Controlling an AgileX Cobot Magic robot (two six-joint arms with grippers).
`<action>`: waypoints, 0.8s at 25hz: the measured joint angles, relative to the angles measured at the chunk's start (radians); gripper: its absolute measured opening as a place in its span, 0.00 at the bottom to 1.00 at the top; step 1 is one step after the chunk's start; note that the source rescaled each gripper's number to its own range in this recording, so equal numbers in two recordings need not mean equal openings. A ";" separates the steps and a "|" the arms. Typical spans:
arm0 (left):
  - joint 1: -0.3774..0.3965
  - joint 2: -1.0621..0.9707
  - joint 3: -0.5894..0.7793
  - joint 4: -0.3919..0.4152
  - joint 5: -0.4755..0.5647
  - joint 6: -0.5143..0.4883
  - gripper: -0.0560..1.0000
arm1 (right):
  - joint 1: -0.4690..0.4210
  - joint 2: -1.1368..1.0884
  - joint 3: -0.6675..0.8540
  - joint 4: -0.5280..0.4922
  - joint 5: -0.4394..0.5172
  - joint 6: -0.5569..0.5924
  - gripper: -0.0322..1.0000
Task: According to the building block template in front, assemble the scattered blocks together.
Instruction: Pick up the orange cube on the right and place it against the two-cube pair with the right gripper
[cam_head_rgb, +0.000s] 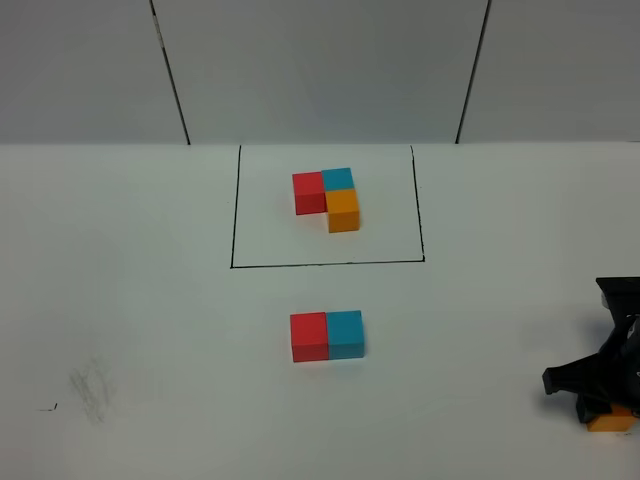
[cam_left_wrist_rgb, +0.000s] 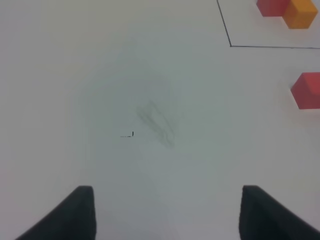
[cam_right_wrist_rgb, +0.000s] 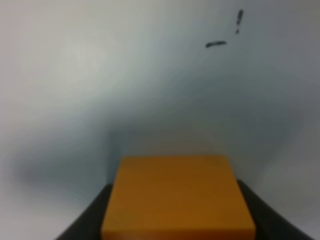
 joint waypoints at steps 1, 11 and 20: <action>0.000 0.000 0.000 0.000 0.000 0.000 0.97 | 0.000 0.000 0.000 0.000 -0.005 -0.001 0.05; 0.000 0.000 0.000 0.000 0.000 0.000 0.97 | 0.000 0.000 0.000 0.003 -0.020 -0.002 0.05; 0.000 0.000 0.000 0.000 0.000 0.000 0.97 | 0.001 0.000 0.000 0.008 -0.025 0.000 0.05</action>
